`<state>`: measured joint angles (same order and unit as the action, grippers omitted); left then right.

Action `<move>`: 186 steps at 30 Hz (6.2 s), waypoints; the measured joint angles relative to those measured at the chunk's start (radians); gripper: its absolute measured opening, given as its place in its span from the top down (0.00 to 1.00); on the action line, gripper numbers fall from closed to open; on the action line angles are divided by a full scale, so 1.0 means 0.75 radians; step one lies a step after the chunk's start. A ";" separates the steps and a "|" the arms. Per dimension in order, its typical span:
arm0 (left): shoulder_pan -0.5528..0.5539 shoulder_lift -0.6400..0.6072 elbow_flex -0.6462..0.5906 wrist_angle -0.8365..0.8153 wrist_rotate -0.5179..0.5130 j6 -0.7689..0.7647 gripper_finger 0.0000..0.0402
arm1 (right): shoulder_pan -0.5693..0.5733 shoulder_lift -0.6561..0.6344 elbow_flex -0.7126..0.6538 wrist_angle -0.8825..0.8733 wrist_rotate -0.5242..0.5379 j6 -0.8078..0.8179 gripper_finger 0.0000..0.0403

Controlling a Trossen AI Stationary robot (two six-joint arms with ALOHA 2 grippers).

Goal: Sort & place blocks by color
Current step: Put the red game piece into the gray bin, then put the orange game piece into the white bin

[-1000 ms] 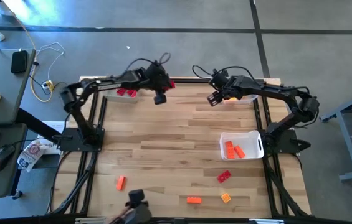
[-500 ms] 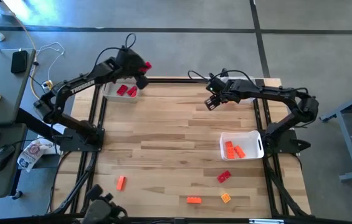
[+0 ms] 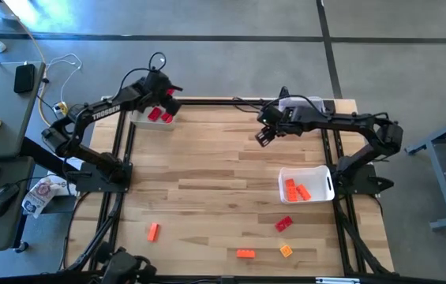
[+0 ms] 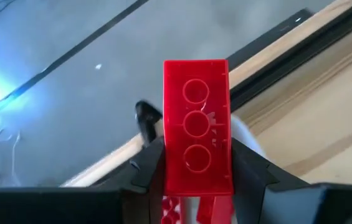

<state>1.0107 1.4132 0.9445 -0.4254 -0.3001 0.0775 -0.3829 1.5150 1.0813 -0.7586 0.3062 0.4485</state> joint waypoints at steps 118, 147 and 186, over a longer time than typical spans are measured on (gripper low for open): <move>-0.881 -0.272 -0.051 -0.577 0.171 -0.786 0.49 | 1.463 0.526 0.000 1.048 -0.167 0.081 0.42; -1.012 -0.271 -0.051 -0.595 0.146 -0.806 0.49 | 1.471 0.618 0.001 1.024 -0.001 0.473 0.83; -1.745 -0.271 -0.051 -0.594 0.141 -1.372 0.49 | 1.454 -0.035 0.000 -0.417 0.565 1.149 0.83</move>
<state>-0.2984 1.2098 0.9066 -0.8711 -0.1940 -0.9517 0.7079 1.4891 1.0813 -1.0712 0.7296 1.3100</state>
